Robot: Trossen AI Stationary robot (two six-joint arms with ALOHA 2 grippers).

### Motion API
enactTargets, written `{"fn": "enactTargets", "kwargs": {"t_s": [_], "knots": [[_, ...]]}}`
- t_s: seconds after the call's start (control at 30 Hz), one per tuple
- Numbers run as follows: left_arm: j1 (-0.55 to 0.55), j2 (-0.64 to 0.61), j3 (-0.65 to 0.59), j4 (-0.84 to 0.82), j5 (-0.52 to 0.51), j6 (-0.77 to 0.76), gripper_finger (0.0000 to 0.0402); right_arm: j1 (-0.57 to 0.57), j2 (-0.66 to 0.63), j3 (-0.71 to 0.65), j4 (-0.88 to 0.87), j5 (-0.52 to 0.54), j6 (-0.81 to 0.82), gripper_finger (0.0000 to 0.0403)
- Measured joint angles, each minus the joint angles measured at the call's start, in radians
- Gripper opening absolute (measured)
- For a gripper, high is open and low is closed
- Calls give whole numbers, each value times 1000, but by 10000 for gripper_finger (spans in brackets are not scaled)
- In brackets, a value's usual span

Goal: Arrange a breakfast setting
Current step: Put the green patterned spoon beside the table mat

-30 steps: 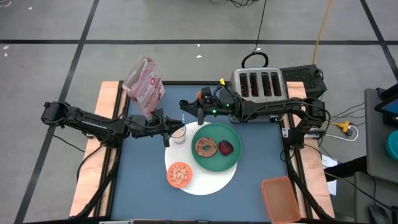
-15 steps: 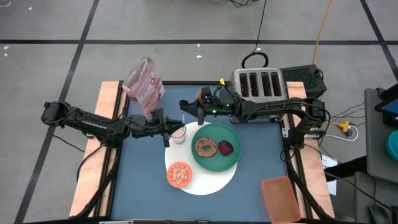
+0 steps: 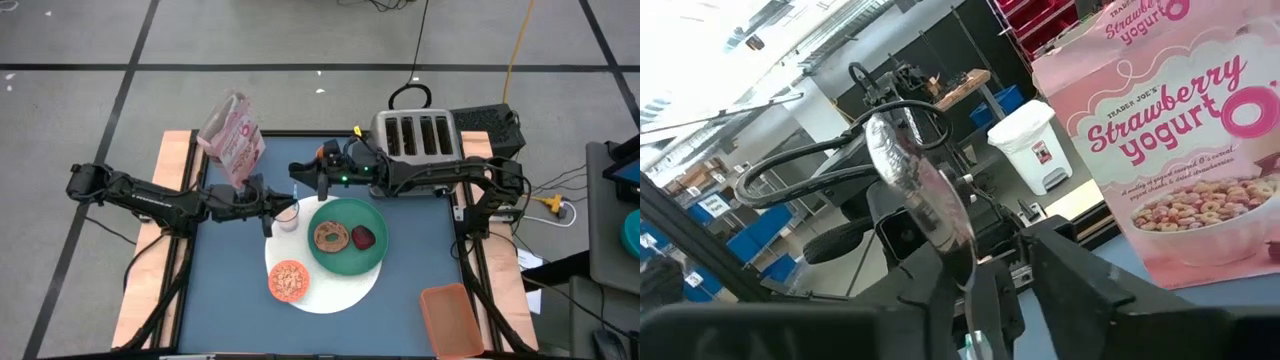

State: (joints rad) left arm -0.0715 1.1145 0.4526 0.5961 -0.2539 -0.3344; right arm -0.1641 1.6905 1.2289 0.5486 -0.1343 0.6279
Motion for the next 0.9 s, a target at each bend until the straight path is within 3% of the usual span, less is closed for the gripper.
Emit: {"fn": "enactTargets", "kwargs": {"t_s": [0.43, 0.7, 0.9], "knots": [[0, -15, 0, -8, -1, -1, 29, -45, 0, 0, 1, -250, 0, 215], [-1, -129, 0, -115, -7, -9, 29, -72, 0, 0, 0, -344, 39, 223], [-9, -264, 0, -269, -7, -83, 29, -73, 0, 0, -7, -346, 49, 222]]}}
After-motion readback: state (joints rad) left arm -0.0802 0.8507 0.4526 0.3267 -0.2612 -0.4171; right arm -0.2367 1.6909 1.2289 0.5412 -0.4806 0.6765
